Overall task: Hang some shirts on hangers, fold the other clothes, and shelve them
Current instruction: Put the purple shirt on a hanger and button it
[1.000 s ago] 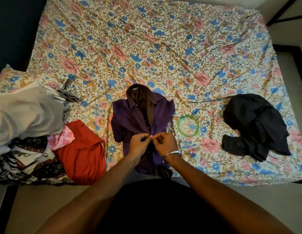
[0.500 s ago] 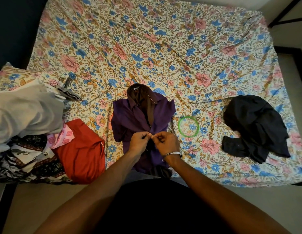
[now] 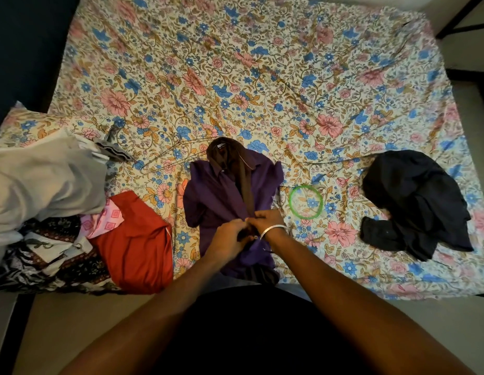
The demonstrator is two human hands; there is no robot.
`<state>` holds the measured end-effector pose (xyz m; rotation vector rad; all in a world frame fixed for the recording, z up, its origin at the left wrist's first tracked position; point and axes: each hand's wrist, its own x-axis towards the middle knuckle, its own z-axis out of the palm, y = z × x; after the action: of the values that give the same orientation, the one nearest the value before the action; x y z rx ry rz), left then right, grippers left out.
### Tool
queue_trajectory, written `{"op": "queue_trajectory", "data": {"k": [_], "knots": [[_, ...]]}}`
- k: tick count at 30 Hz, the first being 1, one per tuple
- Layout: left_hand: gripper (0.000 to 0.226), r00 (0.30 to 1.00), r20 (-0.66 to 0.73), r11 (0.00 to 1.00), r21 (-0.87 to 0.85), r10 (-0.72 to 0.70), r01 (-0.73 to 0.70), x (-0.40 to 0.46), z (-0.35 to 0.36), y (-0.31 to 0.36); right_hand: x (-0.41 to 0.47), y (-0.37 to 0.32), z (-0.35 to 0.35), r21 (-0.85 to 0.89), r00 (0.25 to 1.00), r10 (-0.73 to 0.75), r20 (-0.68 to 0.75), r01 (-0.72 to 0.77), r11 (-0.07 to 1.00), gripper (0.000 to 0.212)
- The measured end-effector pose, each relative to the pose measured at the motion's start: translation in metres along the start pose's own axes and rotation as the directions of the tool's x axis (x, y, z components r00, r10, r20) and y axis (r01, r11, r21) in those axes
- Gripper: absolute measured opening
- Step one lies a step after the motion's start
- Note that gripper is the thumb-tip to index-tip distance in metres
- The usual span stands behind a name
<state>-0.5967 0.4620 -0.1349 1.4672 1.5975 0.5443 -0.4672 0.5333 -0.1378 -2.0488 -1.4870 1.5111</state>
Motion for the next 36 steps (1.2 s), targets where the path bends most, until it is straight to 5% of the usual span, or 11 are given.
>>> {"op": "queue_trajectory", "data": {"k": [3,5,7,11,17,27,34,36], "knots": [[0.011,0.977,-0.093,0.977,-0.119,-0.190,0.179,-0.004,0.004,-0.001,-0.010,-0.005,0.001,0.056,1.000,0.023,0.008,-0.024,0.998,0.014],[0.012,0.875,-0.220,0.878,-0.323,-0.432,0.353,-0.001,-0.001,0.001,-0.011,0.001,0.002,0.064,1.000,0.017,-0.013,-0.016,0.998,0.026],[0.006,0.804,-0.192,0.772,-0.468,-0.563,0.429,0.008,-0.007,0.001,-0.016,0.002,0.002,0.082,1.000,-0.009,-0.011,0.010,0.997,0.040],[0.029,0.757,-0.016,0.619,-0.586,-0.653,0.522,0.022,-0.006,0.013,-0.022,0.002,0.002,0.088,0.995,-0.093,0.043,0.089,0.992,0.027],[0.020,0.772,0.090,0.403,-0.812,-0.629,0.423,0.019,-0.004,0.021,-0.018,-0.001,0.002,0.250,1.000,0.028,0.004,-0.028,0.968,0.014],[0.022,0.766,0.034,0.427,-0.814,-0.642,0.394,0.016,-0.003,0.002,-0.013,-0.004,-0.007,0.163,0.994,-0.064,-0.087,0.077,0.984,0.022],[0.012,0.794,-0.085,0.549,-0.765,-0.602,0.335,0.017,-0.006,0.003,-0.010,0.001,-0.017,0.104,0.983,-0.155,-0.093,0.165,0.981,0.006],[0.005,0.815,-0.086,0.597,-0.725,-0.573,0.344,0.016,-0.005,0.005,-0.011,0.002,-0.016,0.090,0.980,-0.182,-0.079,0.189,0.978,0.016]]}}
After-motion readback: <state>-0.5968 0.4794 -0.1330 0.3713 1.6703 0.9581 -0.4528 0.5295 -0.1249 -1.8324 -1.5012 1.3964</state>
